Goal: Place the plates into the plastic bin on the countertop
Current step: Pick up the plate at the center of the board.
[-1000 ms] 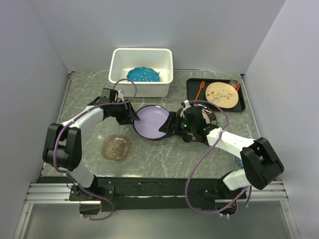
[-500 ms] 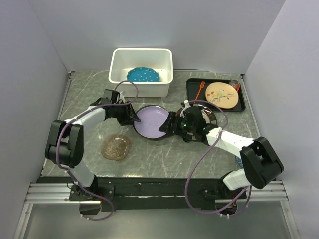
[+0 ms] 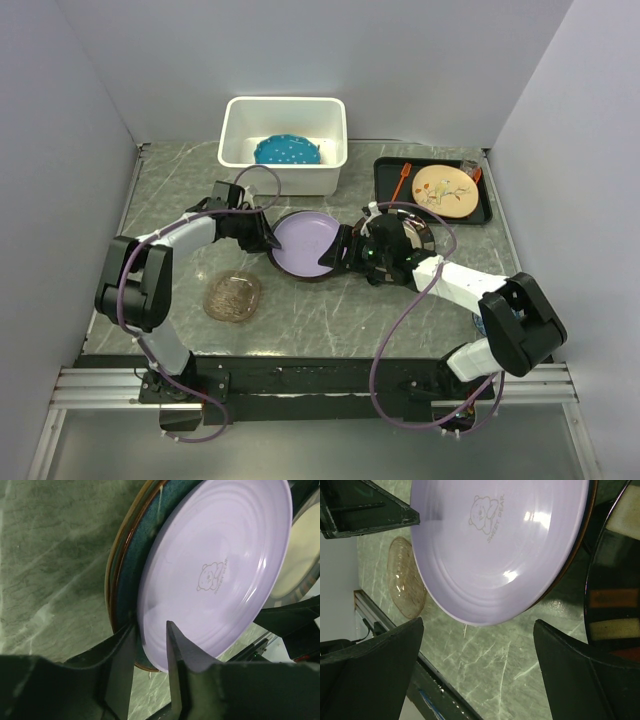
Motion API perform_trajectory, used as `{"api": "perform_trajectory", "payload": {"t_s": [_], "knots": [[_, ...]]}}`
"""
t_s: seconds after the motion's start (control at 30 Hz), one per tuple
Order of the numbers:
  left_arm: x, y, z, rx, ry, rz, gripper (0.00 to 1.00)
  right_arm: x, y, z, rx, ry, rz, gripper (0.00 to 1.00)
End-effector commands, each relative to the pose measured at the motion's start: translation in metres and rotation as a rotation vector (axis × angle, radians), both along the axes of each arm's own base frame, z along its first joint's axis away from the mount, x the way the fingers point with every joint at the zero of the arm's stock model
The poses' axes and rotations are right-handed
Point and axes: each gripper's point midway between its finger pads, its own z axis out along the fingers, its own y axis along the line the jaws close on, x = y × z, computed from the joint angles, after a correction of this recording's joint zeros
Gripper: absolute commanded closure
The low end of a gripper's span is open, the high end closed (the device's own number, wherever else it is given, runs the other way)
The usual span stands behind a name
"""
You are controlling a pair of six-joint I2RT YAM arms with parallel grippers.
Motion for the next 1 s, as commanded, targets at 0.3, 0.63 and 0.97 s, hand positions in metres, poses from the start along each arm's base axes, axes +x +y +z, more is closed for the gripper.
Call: {"api": "perform_trajectory", "payload": {"t_s": [0.3,0.63,0.97], "knots": [[0.0,0.009,0.002,0.068,-0.026,0.0,0.9,0.007,0.011,0.024,0.049,-0.067,0.025,0.02],[0.006,0.009,0.016,0.075,-0.051,0.003,0.99,0.005,0.009,0.033,0.057,-0.085,0.021,0.02],[0.008,0.011,0.042,0.074,-0.102,0.022,0.99,0.002,0.003,0.042,0.04,-0.104,0.019,0.01]]}}
